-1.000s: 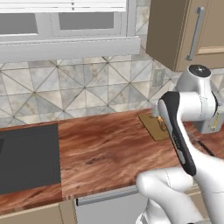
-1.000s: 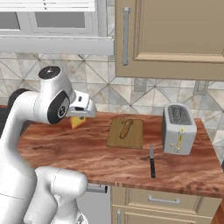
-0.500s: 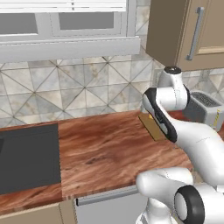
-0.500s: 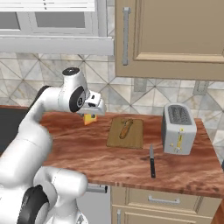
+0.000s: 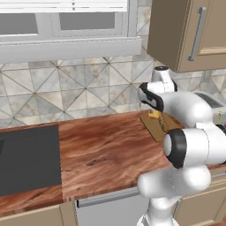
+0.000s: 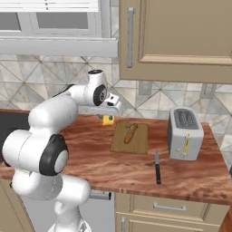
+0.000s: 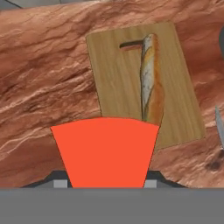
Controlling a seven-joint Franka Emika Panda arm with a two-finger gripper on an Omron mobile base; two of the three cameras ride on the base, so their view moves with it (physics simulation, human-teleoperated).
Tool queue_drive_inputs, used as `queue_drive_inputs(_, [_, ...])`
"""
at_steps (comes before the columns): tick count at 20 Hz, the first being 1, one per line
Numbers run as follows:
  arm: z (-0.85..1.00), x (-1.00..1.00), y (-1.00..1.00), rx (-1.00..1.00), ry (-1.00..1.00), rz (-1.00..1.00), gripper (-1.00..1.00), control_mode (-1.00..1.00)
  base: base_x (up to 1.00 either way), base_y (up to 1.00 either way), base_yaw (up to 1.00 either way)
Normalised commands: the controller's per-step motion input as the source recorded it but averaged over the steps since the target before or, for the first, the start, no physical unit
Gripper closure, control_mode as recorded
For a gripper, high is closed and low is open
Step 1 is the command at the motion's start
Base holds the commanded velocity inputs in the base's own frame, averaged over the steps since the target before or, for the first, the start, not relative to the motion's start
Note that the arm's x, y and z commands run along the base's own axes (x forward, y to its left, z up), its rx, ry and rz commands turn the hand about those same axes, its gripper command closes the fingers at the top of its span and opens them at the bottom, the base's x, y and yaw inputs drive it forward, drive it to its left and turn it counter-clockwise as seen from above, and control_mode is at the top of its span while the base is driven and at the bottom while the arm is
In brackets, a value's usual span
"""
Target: Retrieve the sausage and cheese from the fridge and place them on the cutting board on the counter.
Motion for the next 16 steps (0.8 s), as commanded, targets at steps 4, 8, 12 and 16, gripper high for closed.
queue_drive_inputs(4, [-0.51, 0.81, -0.20, 0.00, 0.10, -0.05, 1.00, -1.00, 0.00, 0.00, 0.00])
queue_drive_inputs(8, [-0.52, 0.72, -0.13, 0.00, 0.08, -0.03, 1.00, -1.00, 0.00, 0.00, 0.00])
queue_drive_inputs(12, [-0.41, 0.80, -0.16, 0.00, 0.09, -0.01, 1.00, -1.00, 0.00, 0.00, 0.00])
queue_drive_inputs(16, [-0.37, 0.62, -0.19, 0.01, 0.10, 0.00, 1.00, -1.00, 0.00, 0.00, 0.00])
